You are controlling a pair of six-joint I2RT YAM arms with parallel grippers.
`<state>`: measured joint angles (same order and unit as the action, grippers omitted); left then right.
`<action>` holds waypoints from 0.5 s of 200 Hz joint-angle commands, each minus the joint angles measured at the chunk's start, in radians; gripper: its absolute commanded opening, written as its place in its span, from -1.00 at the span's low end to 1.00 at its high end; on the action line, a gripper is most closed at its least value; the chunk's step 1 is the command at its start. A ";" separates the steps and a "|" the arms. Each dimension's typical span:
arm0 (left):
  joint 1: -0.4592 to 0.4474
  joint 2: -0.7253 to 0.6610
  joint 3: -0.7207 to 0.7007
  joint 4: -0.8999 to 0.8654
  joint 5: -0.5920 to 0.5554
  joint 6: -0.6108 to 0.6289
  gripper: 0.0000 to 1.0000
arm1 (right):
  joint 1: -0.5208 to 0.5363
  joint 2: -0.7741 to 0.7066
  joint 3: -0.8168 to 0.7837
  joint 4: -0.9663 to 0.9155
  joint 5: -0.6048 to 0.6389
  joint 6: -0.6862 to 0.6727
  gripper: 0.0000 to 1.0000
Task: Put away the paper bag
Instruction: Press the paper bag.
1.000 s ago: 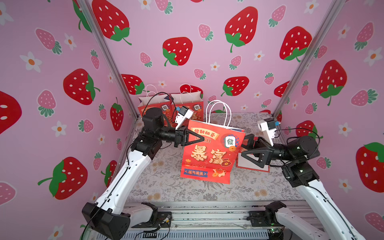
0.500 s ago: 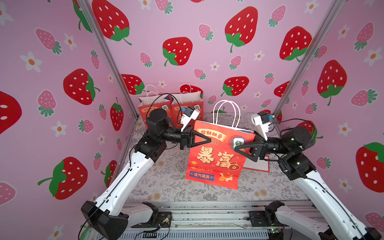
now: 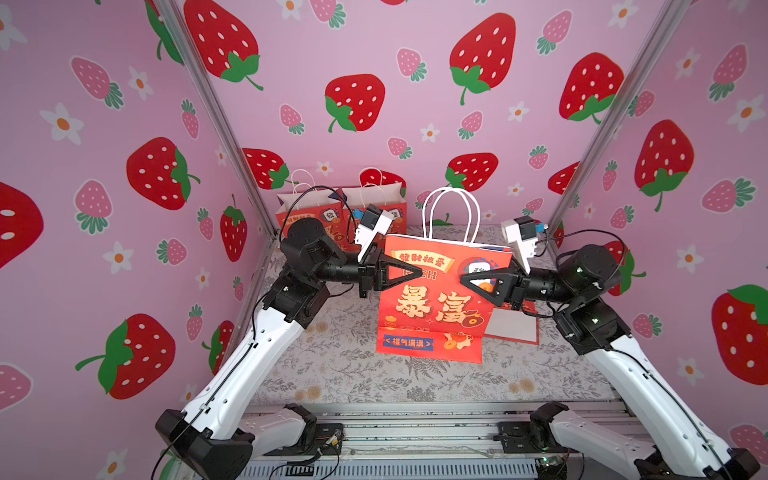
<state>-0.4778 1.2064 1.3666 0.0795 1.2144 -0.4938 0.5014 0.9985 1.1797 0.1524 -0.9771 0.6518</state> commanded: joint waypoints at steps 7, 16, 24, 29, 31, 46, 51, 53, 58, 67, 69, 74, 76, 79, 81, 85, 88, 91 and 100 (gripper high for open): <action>-0.014 -0.019 -0.028 0.023 0.004 0.036 -1.00 | 0.005 -0.001 0.043 -0.025 0.016 -0.036 -0.13; -0.013 -0.021 -0.033 0.019 0.003 0.040 -1.00 | 0.006 -0.004 0.042 -0.027 0.017 -0.040 -0.13; -0.013 -0.021 -0.035 0.006 0.002 0.048 -1.00 | 0.008 -0.003 0.042 -0.027 0.018 -0.041 -0.13; -0.013 -0.021 -0.034 -0.008 0.001 0.055 -1.00 | 0.009 -0.003 0.042 -0.027 0.020 -0.043 -0.13; -0.013 -0.021 -0.033 -0.013 0.000 0.059 -1.00 | 0.010 -0.002 0.041 -0.027 0.020 -0.044 -0.14; -0.013 -0.025 -0.039 -0.029 -0.012 0.070 -1.00 | 0.015 0.004 0.044 -0.027 0.020 -0.044 -0.30; -0.013 -0.026 -0.042 -0.029 -0.017 0.069 -1.00 | 0.016 0.008 0.046 -0.029 0.019 -0.044 -0.38; -0.013 -0.027 -0.043 -0.028 -0.020 0.070 -1.00 | 0.016 0.011 0.047 -0.030 0.018 -0.044 -0.41; -0.012 -0.028 -0.044 -0.028 -0.027 0.069 -1.00 | 0.016 0.015 0.049 -0.032 0.019 -0.043 -0.47; -0.012 -0.031 -0.047 -0.022 -0.038 0.064 -1.00 | 0.016 0.018 0.050 -0.038 0.022 -0.043 -0.59; -0.012 -0.031 -0.047 -0.022 -0.041 0.063 -1.00 | 0.016 0.018 0.051 -0.040 0.023 -0.044 -0.62; -0.012 -0.032 -0.047 -0.022 -0.045 0.059 -1.00 | 0.016 0.018 0.050 -0.044 0.031 -0.045 -0.69; -0.012 -0.033 -0.047 -0.022 -0.049 0.060 -1.00 | 0.016 0.018 0.049 -0.045 0.034 -0.046 -0.73; -0.012 -0.034 -0.047 -0.024 -0.053 0.059 -1.00 | 0.016 0.017 0.047 -0.050 0.040 -0.048 -0.77; -0.012 -0.034 -0.047 -0.026 -0.056 0.060 -1.00 | 0.016 0.017 0.047 -0.053 0.044 -0.050 -0.81; -0.012 -0.037 -0.046 -0.036 -0.067 0.063 -0.97 | 0.016 0.017 0.045 -0.060 0.053 -0.053 -0.89; -0.012 -0.039 -0.044 -0.052 -0.079 0.068 -0.94 | 0.016 0.017 0.046 -0.065 0.061 -0.056 -0.93; -0.009 -0.042 -0.040 -0.077 -0.098 0.080 -0.92 | 0.014 0.016 0.046 -0.070 0.065 -0.058 -0.97; -0.003 -0.055 -0.022 -0.180 -0.171 0.130 -0.74 | 0.005 0.022 0.048 -0.077 0.073 -0.056 -1.00</action>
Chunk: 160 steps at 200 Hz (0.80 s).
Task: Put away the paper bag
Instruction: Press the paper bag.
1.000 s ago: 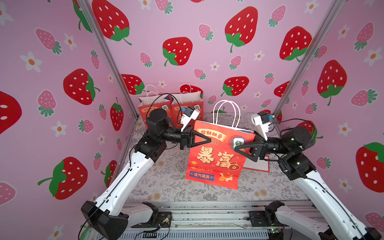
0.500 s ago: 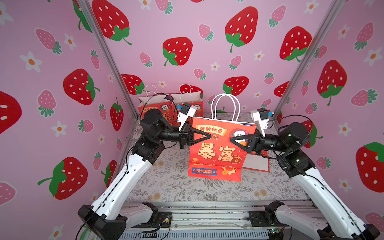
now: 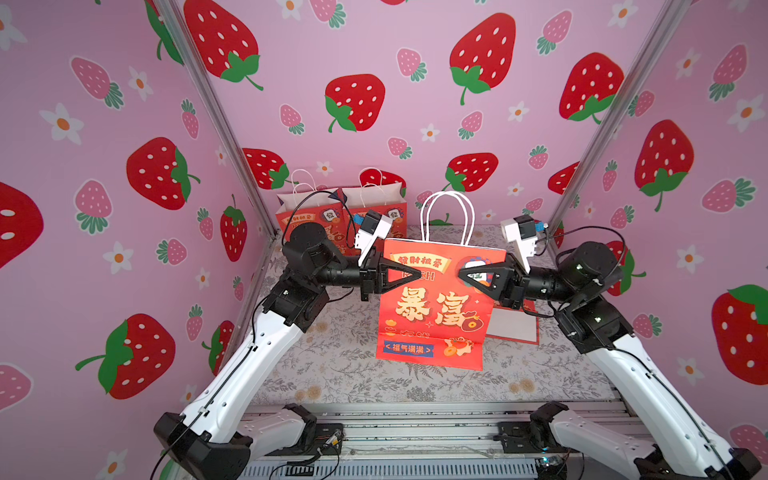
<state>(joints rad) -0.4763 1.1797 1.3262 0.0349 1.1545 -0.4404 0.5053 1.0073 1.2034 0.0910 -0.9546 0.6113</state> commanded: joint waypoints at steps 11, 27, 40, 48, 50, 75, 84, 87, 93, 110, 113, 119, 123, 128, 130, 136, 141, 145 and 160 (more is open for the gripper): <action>0.003 -0.055 0.031 -0.259 -0.239 0.135 -0.54 | -0.021 0.029 0.034 -0.015 0.039 -0.002 -1.00; 0.018 -0.117 -0.012 -0.296 -0.404 0.140 -0.02 | -0.064 0.076 0.059 -0.010 0.009 0.026 -1.00; 0.038 -0.170 -0.078 -0.236 -0.457 0.112 0.40 | -0.090 0.132 0.097 -0.010 -0.018 0.043 -1.00; 0.055 -0.195 -0.109 -0.205 -0.482 0.093 0.60 | -0.104 0.174 0.128 -0.010 -0.048 0.054 -1.00; 0.059 -0.199 -0.115 -0.200 -0.485 0.089 0.64 | -0.108 0.186 0.136 -0.010 -0.053 0.057 -1.00; 0.104 -0.231 -0.148 -0.200 -0.492 0.088 0.85 | -0.166 0.276 0.211 -0.008 -0.129 0.085 -1.00; 0.121 -0.235 -0.161 -0.204 -0.475 0.093 0.88 | -0.190 0.298 0.226 -0.002 -0.154 0.090 -1.00; 0.128 -0.236 -0.164 -0.205 -0.468 0.094 0.89 | -0.199 0.306 0.230 0.005 -0.167 0.092 -1.00; 0.142 -0.233 -0.175 -0.204 -0.452 0.095 0.90 | -0.213 0.319 0.236 0.018 -0.197 0.099 -1.00; 0.182 -0.215 -0.196 -0.210 -0.388 0.099 0.91 | -0.250 0.349 0.227 0.070 -0.306 0.121 -1.00; 0.187 -0.211 -0.200 -0.210 -0.371 0.101 0.91 | -0.255 0.352 0.222 0.074 -0.323 0.121 -1.00; 0.195 -0.202 -0.204 -0.206 -0.338 0.102 0.91 | -0.265 0.355 0.208 0.081 -0.349 0.120 -1.00; 0.197 -0.196 -0.208 -0.203 -0.314 0.106 0.91 | -0.270 0.356 0.198 0.087 -0.364 0.120 -1.00; 0.197 -0.186 -0.212 -0.198 -0.289 0.109 0.91 | -0.277 0.353 0.183 0.095 -0.384 0.120 -1.00; 0.198 -0.183 -0.211 -0.196 -0.278 0.110 0.91 | -0.279 0.353 0.177 0.099 -0.391 0.119 -1.00; 0.197 -0.170 -0.215 -0.184 -0.251 0.107 0.91 | -0.282 0.351 0.159 0.110 -0.412 0.117 -1.00; 0.197 -0.159 -0.217 -0.168 -0.228 0.100 0.91 | -0.284 0.348 0.148 0.116 -0.425 0.112 -1.00; 0.197 -0.150 -0.220 -0.153 -0.207 0.095 0.91 | -0.285 0.346 0.142 0.119 -0.436 0.108 -1.00; 0.190 -0.113 -0.221 -0.109 -0.149 0.075 0.90 | -0.283 0.335 0.127 0.129 -0.449 0.102 -1.00</action>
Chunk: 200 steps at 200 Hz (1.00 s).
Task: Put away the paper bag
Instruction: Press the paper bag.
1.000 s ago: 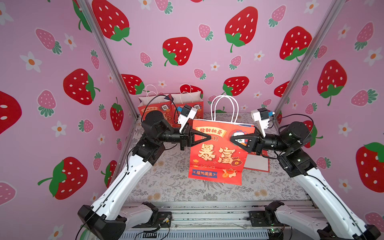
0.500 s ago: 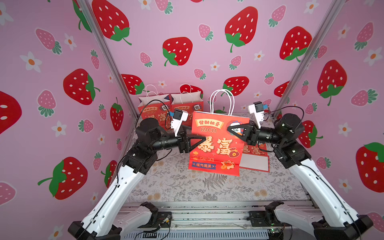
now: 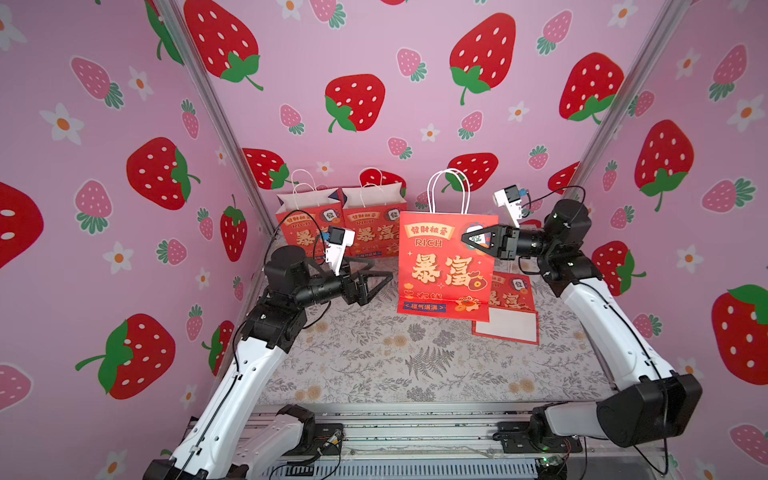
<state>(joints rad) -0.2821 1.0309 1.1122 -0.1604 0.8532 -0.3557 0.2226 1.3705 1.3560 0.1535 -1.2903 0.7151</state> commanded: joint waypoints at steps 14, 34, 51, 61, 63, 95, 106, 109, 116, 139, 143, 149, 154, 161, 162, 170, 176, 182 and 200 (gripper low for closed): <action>-0.031 0.069 0.003 0.104 0.186 -0.012 0.90 | 0.004 -0.034 -0.028 0.069 -0.118 -0.002 -1.00; -0.088 0.104 0.036 0.062 0.218 0.031 0.89 | 0.012 -0.038 -0.028 0.066 -0.119 -0.003 -1.00; -0.122 0.126 0.065 -0.002 0.210 0.083 0.85 | 0.028 -0.039 -0.022 0.064 -0.118 -0.002 -1.00; -0.128 0.135 0.069 -0.008 0.204 0.090 0.82 | 0.040 -0.038 -0.018 0.064 -0.119 -0.003 -1.00; -0.129 0.135 0.068 -0.008 0.204 0.090 0.81 | 0.044 -0.039 -0.017 0.064 -0.120 -0.003 -1.00; -0.129 0.122 0.051 0.071 0.198 0.042 0.68 | 0.085 -0.062 -0.010 0.055 -0.121 -0.027 -1.00; -0.132 0.109 0.039 0.125 0.200 0.007 0.58 | 0.090 -0.075 -0.013 0.055 -0.113 -0.029 -1.00; -0.133 0.105 0.035 0.139 0.200 -0.003 0.54 | 0.090 -0.079 -0.014 0.055 -0.110 -0.028 -1.00; -0.136 0.098 0.031 0.169 0.201 -0.020 0.42 | 0.092 -0.088 -0.015 0.055 -0.098 -0.025 -1.00; -0.152 0.085 0.032 0.193 0.195 -0.034 0.01 | 0.094 -0.105 -0.017 0.085 -0.050 0.013 -1.00; -0.155 0.084 0.033 0.195 0.193 -0.033 -0.02 | 0.095 -0.108 -0.020 0.100 -0.038 0.027 -1.00; -0.159 0.084 0.033 0.197 0.190 -0.034 -0.06 | 0.096 -0.109 -0.023 0.128 -0.024 0.054 -1.00; -0.163 0.085 0.034 0.199 0.190 -0.036 -0.09 | 0.098 -0.107 -0.025 0.154 -0.015 0.076 -1.00; -0.169 0.086 0.036 0.207 0.189 -0.039 -0.10 | 0.101 -0.104 -0.028 0.189 -0.006 0.109 -1.00; -0.170 0.087 0.036 0.207 0.188 -0.039 -0.10 | 0.101 -0.105 -0.028 0.194 -0.004 0.113 -1.00; -0.177 0.090 0.039 0.212 0.187 -0.040 -0.11 | 0.104 -0.101 -0.030 0.225 0.006 0.144 -1.00; -0.182 0.093 0.043 0.212 0.187 -0.040 -0.11 | 0.106 -0.098 -0.030 0.234 0.017 0.155 -1.00; -0.187 0.096 0.044 0.214 0.184 -0.040 -0.11 | 0.107 -0.096 -0.028 0.236 0.027 0.165 -1.00; -0.197 0.098 0.051 0.218 0.165 -0.040 -0.06 | 0.109 -0.095 -0.025 0.237 0.053 0.177 -1.00</action>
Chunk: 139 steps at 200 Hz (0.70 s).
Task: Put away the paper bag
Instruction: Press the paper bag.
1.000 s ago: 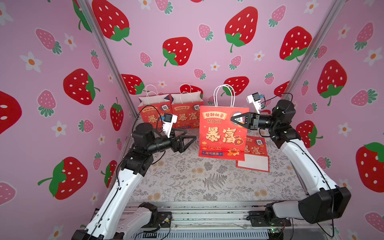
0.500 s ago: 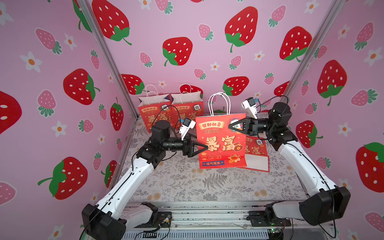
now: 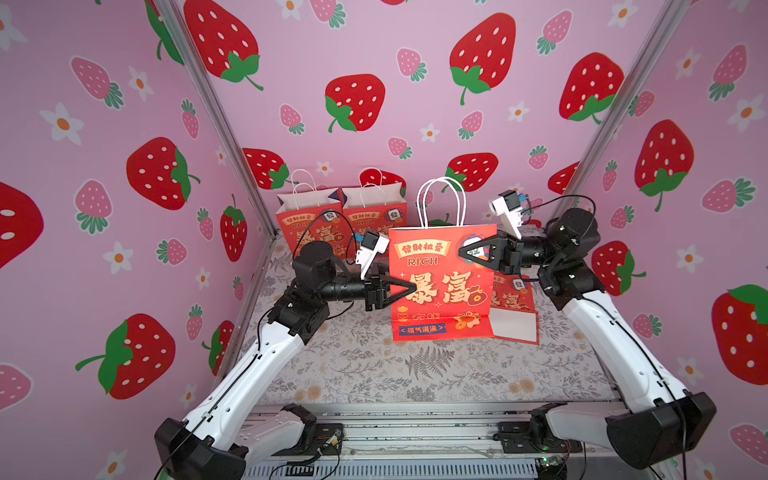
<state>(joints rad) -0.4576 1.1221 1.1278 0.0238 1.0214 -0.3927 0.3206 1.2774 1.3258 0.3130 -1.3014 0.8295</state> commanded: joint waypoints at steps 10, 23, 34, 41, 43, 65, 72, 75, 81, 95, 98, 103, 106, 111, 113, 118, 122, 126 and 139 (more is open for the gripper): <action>-0.025 0.006 0.036 0.039 -0.020 -0.008 -0.10 | 0.011 -0.003 0.003 0.082 0.079 0.067 -1.00; -0.026 0.002 0.031 0.057 -0.051 -0.022 -0.29 | 0.012 -0.007 -0.002 0.071 0.109 0.062 -1.00; -0.027 0.000 0.024 0.086 -0.071 -0.041 -0.45 | 0.015 -0.009 -0.003 0.068 0.122 0.058 -1.00; -0.027 0.000 0.022 0.097 -0.079 -0.050 -0.55 | 0.015 -0.009 -0.005 0.066 0.125 0.057 -1.00; -0.027 0.000 0.022 0.100 -0.082 -0.051 -0.58 | 0.015 -0.009 -0.006 0.067 0.127 0.056 -1.00; -0.027 -0.004 0.019 0.110 -0.112 -0.063 -0.85 | 0.015 -0.008 -0.008 0.062 0.129 0.057 -1.00; -0.027 -0.006 0.022 0.109 -0.122 -0.066 -0.94 | 0.015 -0.011 -0.008 0.054 0.130 0.054 -0.99; -0.028 -0.009 0.023 0.107 -0.126 -0.067 -0.99 | 0.015 -0.012 -0.008 0.048 0.130 0.050 -0.96; -0.028 -0.011 0.024 0.099 -0.139 -0.069 -1.00 | 0.016 -0.015 -0.005 0.030 0.130 0.037 -0.85; -0.026 -0.016 0.040 0.053 -0.170 -0.059 -1.00 | 0.015 -0.027 0.003 -0.050 0.128 -0.018 -0.56; -0.026 -0.016 0.043 0.045 -0.173 -0.058 -1.00 | 0.015 -0.029 0.008 -0.076 0.128 -0.035 -0.48; -0.026 -0.016 0.048 0.034 -0.176 -0.057 -1.00 | 0.015 -0.033 0.012 -0.116 0.129 -0.065 -0.37; -0.026 -0.016 0.049 0.032 -0.176 -0.057 -1.00 | 0.015 -0.035 0.016 -0.141 0.130 -0.082 -0.30; -0.026 -0.016 0.050 0.031 -0.176 -0.060 -1.00 | 0.015 -0.040 0.020 -0.181 0.131 -0.114 -0.20; -0.026 -0.016 0.051 0.031 -0.176 -0.062 -1.00 | 0.015 -0.041 0.022 -0.195 0.131 -0.124 -0.16; -0.026 -0.016 0.051 0.033 -0.176 -0.065 -1.00 | 0.015 -0.044 0.023 -0.226 0.129 -0.151 -0.07; -0.026 -0.017 0.051 0.038 -0.176 -0.070 -1.00 | 0.015 -0.046 0.022 -0.243 0.126 -0.168 0.00; -0.026 -0.019 0.052 0.039 -0.177 -0.073 -1.00 | 0.016 -0.049 0.020 -0.257 0.122 -0.179 0.02; -0.026 -0.018 0.055 0.043 -0.177 -0.081 -1.00 | 0.015 -0.055 0.011 -0.280 0.102 -0.203 0.19</action>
<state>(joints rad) -0.4793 1.1236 1.1297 0.0551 0.8700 -0.4576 0.3313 1.2598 1.3262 0.1520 -1.1770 0.7380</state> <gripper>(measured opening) 0.047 0.551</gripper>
